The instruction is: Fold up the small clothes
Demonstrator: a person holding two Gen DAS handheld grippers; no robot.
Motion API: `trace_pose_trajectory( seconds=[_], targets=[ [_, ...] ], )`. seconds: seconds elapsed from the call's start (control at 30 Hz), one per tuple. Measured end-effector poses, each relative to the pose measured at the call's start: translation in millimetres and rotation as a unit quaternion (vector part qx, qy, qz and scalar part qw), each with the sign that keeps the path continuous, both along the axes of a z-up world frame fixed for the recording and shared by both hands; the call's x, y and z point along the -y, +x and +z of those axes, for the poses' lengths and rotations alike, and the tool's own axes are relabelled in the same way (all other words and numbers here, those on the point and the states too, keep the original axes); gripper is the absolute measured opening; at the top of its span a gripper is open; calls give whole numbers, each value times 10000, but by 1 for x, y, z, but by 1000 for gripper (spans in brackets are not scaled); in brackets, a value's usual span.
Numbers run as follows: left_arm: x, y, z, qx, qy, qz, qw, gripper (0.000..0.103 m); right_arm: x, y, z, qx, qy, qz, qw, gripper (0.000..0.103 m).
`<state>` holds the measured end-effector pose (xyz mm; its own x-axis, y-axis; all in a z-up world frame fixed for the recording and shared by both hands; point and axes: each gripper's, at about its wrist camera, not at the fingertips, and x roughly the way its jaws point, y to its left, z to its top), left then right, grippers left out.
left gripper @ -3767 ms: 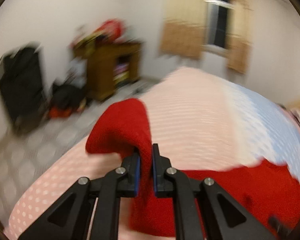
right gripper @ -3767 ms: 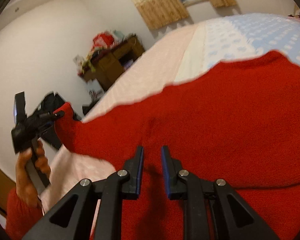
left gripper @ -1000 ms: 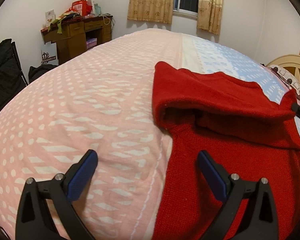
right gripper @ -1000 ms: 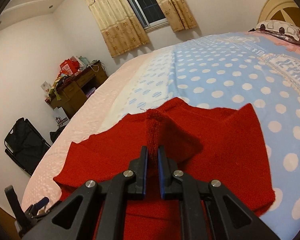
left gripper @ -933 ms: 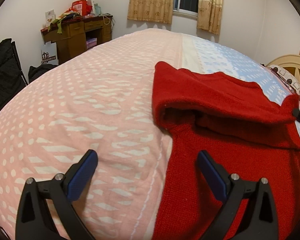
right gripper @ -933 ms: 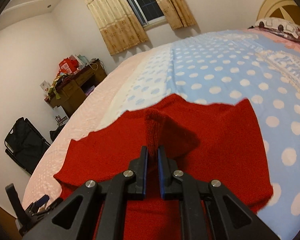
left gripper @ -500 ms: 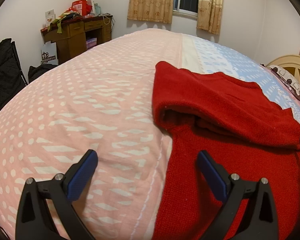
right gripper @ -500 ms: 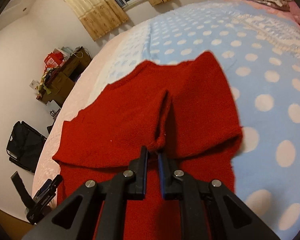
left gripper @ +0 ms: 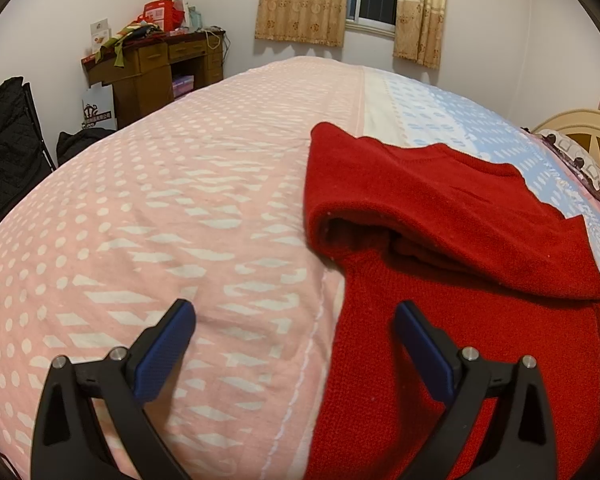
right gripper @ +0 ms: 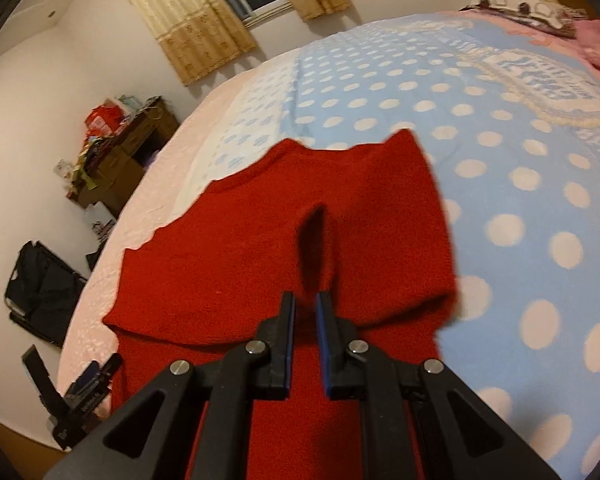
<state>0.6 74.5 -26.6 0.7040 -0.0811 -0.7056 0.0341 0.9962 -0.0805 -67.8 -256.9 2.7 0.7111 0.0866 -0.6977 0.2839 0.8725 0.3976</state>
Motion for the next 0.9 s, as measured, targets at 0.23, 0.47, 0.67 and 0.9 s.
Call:
trace_pose_trajectory(
  seconds=[0.23,0.47,0.67,0.9],
  targets=[
    [1,0,0,-12,84,4,10000,103,-4,-9,18,443,-43,127,9989,11],
    [-1,-1,-1,-17,84,2,10000,103,-43,40,-3,-85,-700,519,9962,11],
    [1,-1,-1,-33,83,-16,10000,103,-21,34,-29,-267,-608,138,9977,10],
    [-19,-10,15,-212,-36,-361,9991,103,-15,-28,18,287,-907,-203,9953,10]
  ],
)
